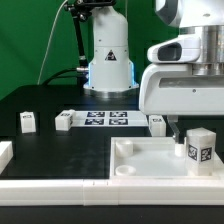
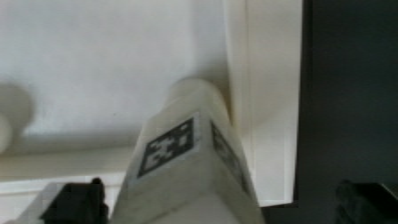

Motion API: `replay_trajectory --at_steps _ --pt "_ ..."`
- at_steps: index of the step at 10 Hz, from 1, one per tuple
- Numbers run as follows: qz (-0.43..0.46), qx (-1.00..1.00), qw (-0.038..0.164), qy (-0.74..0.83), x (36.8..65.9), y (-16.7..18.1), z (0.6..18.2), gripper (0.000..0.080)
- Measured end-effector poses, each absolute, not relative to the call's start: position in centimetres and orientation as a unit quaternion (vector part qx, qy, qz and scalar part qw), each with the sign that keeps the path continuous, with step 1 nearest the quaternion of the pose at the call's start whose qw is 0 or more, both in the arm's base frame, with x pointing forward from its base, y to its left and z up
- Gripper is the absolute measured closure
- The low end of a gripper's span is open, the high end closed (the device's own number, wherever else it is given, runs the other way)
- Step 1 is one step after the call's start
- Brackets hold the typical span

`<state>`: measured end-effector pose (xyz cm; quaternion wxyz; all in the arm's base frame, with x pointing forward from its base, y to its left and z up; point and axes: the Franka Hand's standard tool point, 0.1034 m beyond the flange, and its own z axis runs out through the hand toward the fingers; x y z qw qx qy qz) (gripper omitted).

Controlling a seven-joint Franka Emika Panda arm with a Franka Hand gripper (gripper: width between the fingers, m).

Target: Assemble one leg

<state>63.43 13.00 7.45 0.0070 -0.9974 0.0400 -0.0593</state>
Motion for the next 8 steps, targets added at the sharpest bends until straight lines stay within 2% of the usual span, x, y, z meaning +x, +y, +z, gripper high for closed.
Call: replay_trajectory --at_steps 4,6,7,8 --pt "-0.059 -0.987 -0.019 -0.149 63.59 12.17 7.47 0.015" --pt "-0.059 -0.984 -0.02 -0.168 63.62 11.96 7.46 0.015" --pt "-0.059 -0.984 -0.02 -0.168 63.62 11.95 7.46 0.0251" --pt "-0.059 -0.984 -0.02 -0.167 63.62 11.94 7.46 0.0387"
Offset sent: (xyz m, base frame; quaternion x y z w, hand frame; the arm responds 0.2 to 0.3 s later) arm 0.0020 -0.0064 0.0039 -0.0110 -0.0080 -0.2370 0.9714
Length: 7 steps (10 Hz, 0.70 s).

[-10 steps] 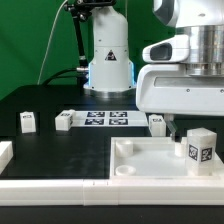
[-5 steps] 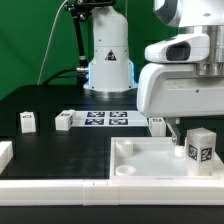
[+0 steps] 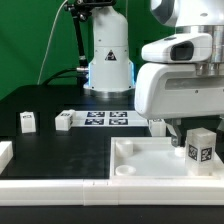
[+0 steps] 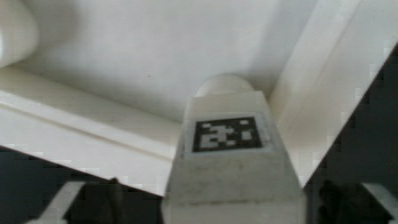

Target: Assemble one leg

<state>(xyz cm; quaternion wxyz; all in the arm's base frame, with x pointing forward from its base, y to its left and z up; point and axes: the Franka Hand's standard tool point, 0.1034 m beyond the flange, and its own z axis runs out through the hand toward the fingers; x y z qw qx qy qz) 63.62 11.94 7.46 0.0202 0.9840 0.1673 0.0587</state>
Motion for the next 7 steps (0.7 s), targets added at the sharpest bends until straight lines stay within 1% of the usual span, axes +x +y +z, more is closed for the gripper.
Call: replay_trajectory --at_steps 1,2,3,7 --pt "0.059 0.985 0.019 0.16 63.61 11.97 7.45 0.0387" --pt "0.058 0.986 0.019 0.156 63.57 11.96 7.41 0.051" --pt "0.059 0.989 0.017 0.135 63.57 11.96 7.4 0.051" --pt "0.059 0.995 0.0 -0.075 63.47 12.24 7.35 0.051"
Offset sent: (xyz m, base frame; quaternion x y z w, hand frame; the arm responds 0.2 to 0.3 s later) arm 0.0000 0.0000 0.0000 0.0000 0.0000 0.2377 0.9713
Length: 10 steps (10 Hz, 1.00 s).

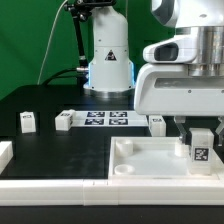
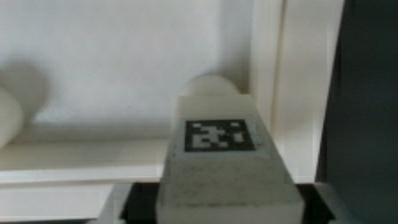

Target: Assemble one leg

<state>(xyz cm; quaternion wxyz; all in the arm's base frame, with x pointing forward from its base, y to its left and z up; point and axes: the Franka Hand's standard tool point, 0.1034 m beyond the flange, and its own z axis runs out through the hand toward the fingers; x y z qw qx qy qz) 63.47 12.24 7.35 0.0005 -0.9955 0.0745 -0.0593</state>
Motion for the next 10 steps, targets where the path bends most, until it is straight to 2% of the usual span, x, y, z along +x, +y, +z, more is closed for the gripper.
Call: replay_trajectory --at_steps 1,4,8,9,10 --pt "-0.059 -0.986 0.005 0.154 63.4 12.3 7.4 0.051" --pt "-0.059 -0.95 -0.008 0.307 63.2 10.5 7.3 0.0505" --pt "-0.063 -0.916 -0.027 0.394 62.9 8.6 7.4 0.0498" --pt "-0.063 -0.918 -0.027 0.391 62.9 8.6 7.4 0.0417" --pt "-0.062 -0.918 -0.026 0.391 62.9 8.7 7.4 0.0417"
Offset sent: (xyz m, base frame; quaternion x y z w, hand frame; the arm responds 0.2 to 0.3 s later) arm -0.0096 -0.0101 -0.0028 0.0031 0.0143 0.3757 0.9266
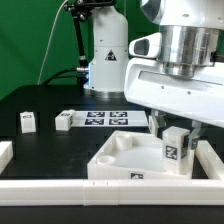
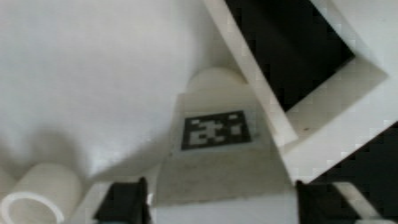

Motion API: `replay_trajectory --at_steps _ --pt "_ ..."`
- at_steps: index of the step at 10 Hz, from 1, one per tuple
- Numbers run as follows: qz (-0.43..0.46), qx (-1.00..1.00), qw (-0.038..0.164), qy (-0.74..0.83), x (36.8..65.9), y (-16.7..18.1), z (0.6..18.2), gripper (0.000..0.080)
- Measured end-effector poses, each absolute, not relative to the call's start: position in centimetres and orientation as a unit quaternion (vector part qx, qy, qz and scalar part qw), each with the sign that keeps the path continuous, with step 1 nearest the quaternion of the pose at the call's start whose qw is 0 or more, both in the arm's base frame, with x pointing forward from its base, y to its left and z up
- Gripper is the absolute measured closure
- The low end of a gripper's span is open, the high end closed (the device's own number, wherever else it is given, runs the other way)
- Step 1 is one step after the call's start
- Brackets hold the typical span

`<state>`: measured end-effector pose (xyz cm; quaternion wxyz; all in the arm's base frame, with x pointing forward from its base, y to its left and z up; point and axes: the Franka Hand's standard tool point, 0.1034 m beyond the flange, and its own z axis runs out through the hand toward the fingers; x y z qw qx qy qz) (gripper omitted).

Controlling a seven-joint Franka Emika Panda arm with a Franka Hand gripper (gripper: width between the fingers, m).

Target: Assemble one leg

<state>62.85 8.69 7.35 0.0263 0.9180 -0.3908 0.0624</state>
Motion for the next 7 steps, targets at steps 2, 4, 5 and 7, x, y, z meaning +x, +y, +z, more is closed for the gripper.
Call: replay_trajectory --at_steps 2,4,5,7 --pt "0.062 0.918 0.026 -0.391 62.85 8.69 7.35 0.0177" --pt "0.062 0.918 0.026 -0.391 62.85 8.7 7.35 0.0155" --pt "0.062 0.918 0.026 -0.391 62.85 8.7 7.35 0.0151" --pt "0.062 0.918 0.026 -0.391 62.85 8.7 7.35 0.015"
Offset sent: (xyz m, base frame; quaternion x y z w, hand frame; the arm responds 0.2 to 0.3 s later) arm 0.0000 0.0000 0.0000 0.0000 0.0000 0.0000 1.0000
